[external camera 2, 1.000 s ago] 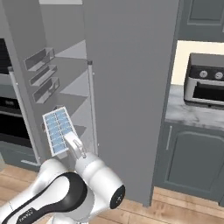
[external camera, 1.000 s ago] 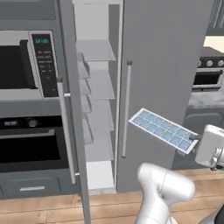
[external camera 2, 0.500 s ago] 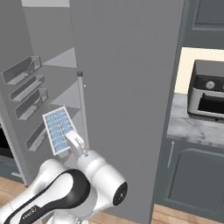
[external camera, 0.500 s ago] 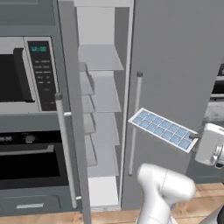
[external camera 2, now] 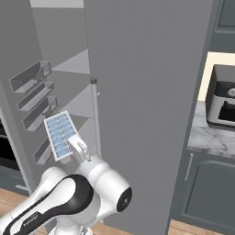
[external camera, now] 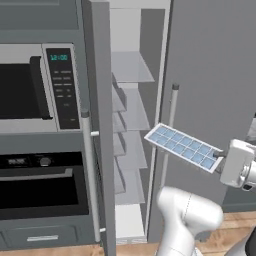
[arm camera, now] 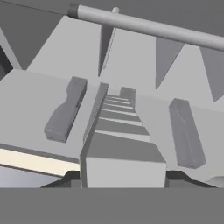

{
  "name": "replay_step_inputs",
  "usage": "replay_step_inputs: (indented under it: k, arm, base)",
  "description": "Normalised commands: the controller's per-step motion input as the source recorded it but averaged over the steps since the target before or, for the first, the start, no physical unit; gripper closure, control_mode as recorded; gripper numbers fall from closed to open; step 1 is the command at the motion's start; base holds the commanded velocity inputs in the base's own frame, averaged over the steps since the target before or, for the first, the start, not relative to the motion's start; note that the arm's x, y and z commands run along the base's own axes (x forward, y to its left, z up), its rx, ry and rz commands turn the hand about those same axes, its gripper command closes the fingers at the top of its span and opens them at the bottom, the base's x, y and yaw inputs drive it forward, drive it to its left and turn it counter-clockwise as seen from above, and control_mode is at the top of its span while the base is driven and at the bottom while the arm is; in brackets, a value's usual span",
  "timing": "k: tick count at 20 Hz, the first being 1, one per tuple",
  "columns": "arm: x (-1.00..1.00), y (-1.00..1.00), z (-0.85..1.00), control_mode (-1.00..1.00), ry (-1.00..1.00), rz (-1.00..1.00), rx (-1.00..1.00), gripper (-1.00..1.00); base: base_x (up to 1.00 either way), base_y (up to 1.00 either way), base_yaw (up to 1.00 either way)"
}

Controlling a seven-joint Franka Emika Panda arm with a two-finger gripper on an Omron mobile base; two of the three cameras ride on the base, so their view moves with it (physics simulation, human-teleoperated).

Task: The ice cube tray has been filled with water. Take the tray and place it in the freezer to make ice. Close the freezer door after placing the tray.

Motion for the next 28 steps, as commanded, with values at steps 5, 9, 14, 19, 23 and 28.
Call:
replay_step_inputs:
  k: [5, 9, 14, 19, 23, 28]
  arm:
    - [0.61, 0.33, 0.00, -1.00, 0.00, -0.18, 0.00, 1.00]
    - [0.56, 0.26, 0.00, -1.00, 0.00, -0.48, 0.00, 1.00]
    - [0.62, 0.54, 0.00, -1.00, 0.02, -0.35, 0.00, 1.00]
    - [0.62, 0.76, -0.02, -1.00, 0.05, -0.01, -0.01, 1.00]
    - [0.60, 0.57, -0.03, -1.00, 0.08, -0.01, 0.00, 1.00]
    - [0.65, 0.38, -0.09, -1.00, 0.03, -0.09, 0.00, 1.00]
  base:
    - [0.00, 0.00, 0.00]
    - [0.00, 0.00, 0.00]
    - [0.00, 0.00, 0.00]
    - [0.00, 0.00, 0.00]
    - [0.00, 0.00, 0.00]
    - [0.00, 0.00, 0.00]
